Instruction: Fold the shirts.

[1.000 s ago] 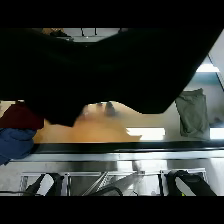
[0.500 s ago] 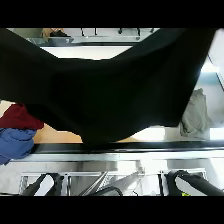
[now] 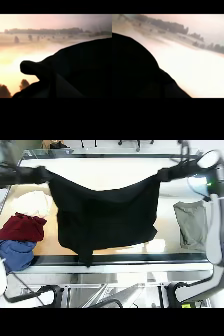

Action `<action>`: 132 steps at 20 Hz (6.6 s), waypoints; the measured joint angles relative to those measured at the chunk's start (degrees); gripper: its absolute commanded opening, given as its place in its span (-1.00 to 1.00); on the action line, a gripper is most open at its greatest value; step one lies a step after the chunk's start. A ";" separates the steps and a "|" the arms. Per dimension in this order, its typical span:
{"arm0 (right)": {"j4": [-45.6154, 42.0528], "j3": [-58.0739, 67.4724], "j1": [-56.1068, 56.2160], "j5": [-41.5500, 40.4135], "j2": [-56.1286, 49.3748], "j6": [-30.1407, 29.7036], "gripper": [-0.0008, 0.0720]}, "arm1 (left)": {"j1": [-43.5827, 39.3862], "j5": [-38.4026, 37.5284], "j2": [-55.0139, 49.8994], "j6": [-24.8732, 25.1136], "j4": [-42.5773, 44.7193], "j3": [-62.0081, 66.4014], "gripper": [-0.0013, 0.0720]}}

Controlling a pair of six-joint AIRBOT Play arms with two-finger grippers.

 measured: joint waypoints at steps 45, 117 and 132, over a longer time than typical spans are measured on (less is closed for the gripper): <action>6.67 -34.67 -18.21 18.34 -6.36 -3.41 -0.17 | 11.93 -7.02 -9.68 7.23 -0.02 -30.82 -0.92; 13.92 -12.70 -11.21 -6.69 -10.58 -17.97 -0.92 | 1.38 -0.90 -24.15 -5.35 14.53 10.60 -0.93; 9.20 -14.97 -11.23 -5.60 -11.72 -14.56 -0.24 | 0.66 2.54 -24.15 -4.94 18.80 2.38 -0.91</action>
